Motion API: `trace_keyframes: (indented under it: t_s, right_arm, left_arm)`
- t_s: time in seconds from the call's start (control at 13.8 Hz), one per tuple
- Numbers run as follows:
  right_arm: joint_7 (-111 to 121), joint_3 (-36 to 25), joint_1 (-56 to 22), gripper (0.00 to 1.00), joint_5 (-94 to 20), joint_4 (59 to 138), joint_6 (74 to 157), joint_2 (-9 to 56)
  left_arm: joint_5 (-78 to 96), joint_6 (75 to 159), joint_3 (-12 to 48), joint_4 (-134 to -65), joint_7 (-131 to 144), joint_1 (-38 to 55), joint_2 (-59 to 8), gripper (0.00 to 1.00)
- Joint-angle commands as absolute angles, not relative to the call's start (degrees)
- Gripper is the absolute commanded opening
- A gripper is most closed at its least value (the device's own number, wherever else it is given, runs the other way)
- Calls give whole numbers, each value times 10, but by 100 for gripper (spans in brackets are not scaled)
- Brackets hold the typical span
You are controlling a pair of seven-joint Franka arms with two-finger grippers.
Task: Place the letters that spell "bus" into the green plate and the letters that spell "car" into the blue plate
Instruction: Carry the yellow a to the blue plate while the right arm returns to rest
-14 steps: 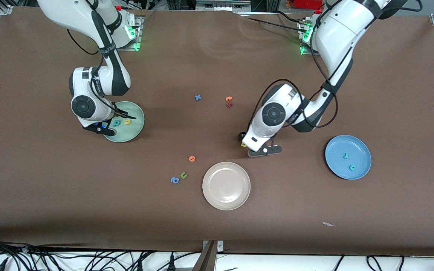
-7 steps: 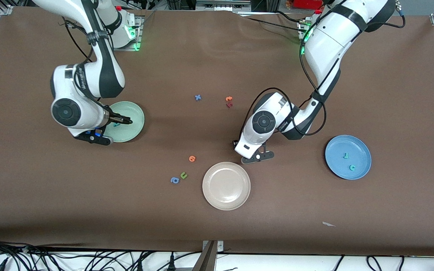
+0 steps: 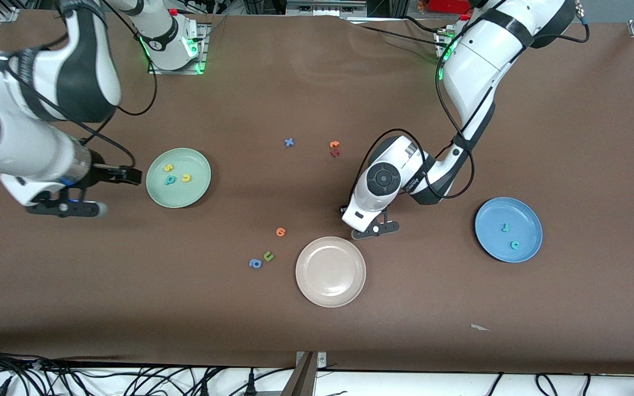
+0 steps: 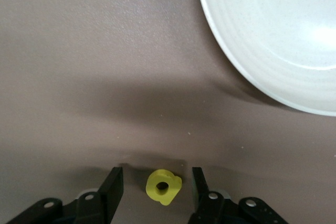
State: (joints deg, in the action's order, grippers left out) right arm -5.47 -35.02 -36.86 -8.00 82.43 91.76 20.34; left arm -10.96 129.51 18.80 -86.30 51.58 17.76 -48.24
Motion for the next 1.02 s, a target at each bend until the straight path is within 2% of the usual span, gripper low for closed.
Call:
trace_keyframes:
  t_s: [0.0, 0.22, 0.36, 0.44, 0.65, 0.8, 0.94]
  right_arm:
    - [-40, -394, -367, 100, -112, 773, 892, 193]
    - [-17, -404, -345, 100, -119, 749, 867, 186]
    - [1, -368, -310, 100, -120, 751, 861, 181]
    - [-3, -320, -275, 100, -113, 769, 855, 152]
    - [-5, -141, -145, 100, -44, 799, 840, 99]
    - [-16, -70, -91, 100, -2, 852, 849, 57]
    - [-17, -18, -35, 100, -1, 930, 906, 7]
  left_arm:
    - [-102, 1288, 182, -845, 520, 188, -491, 57]
    - [-102, 1288, 182, -845, 523, 188, -497, 49]
    - [-102, 1288, 181, -845, 524, 191, -497, 44]
    - [-102, 1288, 182, -846, 524, 192, -497, 39]
    - [-103, 1288, 181, -846, 531, 192, -497, 35]
    - [-103, 1288, 181, -846, 531, 192, -497, 31]
    - [-103, 1288, 182, -846, 531, 192, -497, 29]
